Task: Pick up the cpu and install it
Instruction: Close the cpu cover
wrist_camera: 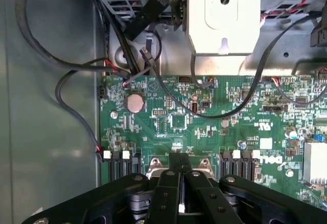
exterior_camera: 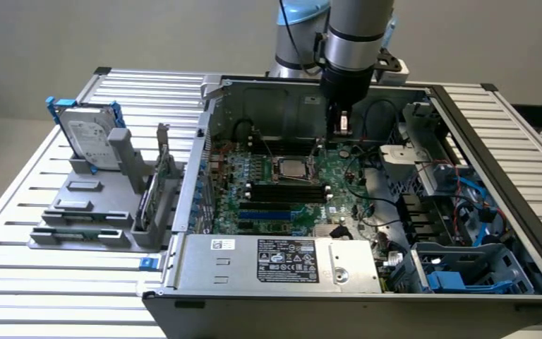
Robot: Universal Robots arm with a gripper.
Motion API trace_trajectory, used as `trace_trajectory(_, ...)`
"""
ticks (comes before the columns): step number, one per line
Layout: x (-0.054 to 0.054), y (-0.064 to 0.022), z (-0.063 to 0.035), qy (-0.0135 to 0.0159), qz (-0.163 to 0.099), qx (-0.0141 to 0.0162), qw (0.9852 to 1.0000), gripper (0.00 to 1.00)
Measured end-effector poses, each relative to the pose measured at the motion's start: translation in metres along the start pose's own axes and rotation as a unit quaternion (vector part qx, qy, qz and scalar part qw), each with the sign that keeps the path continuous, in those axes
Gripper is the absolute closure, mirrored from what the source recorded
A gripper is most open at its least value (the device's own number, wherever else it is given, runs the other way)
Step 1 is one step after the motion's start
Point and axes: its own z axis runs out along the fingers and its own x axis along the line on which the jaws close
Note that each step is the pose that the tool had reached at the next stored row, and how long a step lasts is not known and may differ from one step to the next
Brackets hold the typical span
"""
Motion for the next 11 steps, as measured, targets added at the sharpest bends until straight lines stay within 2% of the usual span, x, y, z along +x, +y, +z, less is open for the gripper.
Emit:
trace_trajectory(7, 0.0, -0.0087, -0.0002, -0.001, 0.002, 0.0465, 0.9989, 0.89)
trace_trajectory(9, 0.0, -0.0119, 0.0002, -0.0011, 0.002, 0.0566, 0.9984, 0.89)
trace_trajectory(11, 0.0, -0.0152, 0.0009, -0.0013, 0.002, 0.0648, 0.9979, 0.89)
